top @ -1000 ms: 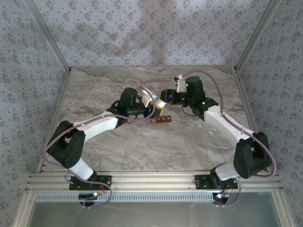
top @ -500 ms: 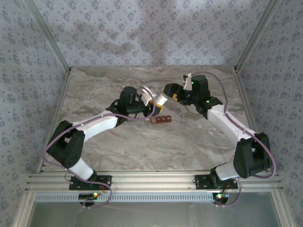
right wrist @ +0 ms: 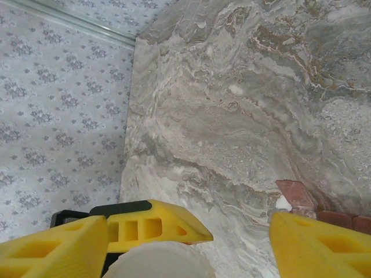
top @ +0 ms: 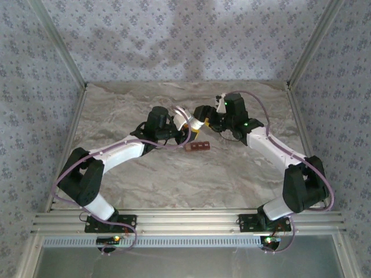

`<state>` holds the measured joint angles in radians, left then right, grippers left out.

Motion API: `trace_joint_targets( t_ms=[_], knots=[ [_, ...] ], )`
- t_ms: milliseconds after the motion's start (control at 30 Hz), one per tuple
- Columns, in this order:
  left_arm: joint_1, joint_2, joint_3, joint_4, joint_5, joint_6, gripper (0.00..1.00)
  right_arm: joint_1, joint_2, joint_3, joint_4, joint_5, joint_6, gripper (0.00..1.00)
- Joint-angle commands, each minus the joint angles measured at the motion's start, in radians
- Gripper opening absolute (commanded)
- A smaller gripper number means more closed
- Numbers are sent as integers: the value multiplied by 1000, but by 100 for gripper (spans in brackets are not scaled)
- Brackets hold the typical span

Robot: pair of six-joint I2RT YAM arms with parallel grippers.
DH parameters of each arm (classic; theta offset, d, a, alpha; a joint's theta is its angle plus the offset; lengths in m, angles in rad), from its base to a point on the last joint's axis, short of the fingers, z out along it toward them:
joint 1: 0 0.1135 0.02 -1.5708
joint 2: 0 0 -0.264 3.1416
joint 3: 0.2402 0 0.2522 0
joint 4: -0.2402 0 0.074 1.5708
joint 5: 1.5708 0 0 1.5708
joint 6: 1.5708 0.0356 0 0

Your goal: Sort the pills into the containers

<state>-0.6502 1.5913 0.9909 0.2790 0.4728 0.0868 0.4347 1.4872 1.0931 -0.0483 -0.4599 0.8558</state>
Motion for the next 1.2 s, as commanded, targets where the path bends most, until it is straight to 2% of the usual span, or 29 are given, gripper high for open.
trace_joint_targets(
  t_ms=[0,100,267,533,667,700,767,867,1033,1167],
  knots=[
    [-6,-2,37,-3,0,18,0,1,3,33,-8,5,5,66],
    [-6,0,35,7,-1,9,0,1,1,25,5,-3,-1,56],
    [-6,-1,31,34,20,-18,0,1,-5,-5,82,-37,-38,48],
    [1,-14,32,97,82,-96,0,-11,-50,-117,266,-160,-329,48],
    [2,-20,35,97,82,-95,0,-30,-57,-144,257,-187,-352,49],
    [1,-20,36,96,82,-95,0,-35,-60,-153,267,-190,-338,50],
    [1,-18,38,90,81,-90,0,-44,-68,-165,288,-187,-297,63],
    [0,-13,41,73,70,-76,0,-51,-82,-160,298,-174,-236,75],
    [0,-10,45,24,34,-30,0,-63,-106,-136,289,-142,-90,80],
    [-1,-8,49,-8,6,7,0,-65,-132,-136,258,-46,23,82]
  ],
)
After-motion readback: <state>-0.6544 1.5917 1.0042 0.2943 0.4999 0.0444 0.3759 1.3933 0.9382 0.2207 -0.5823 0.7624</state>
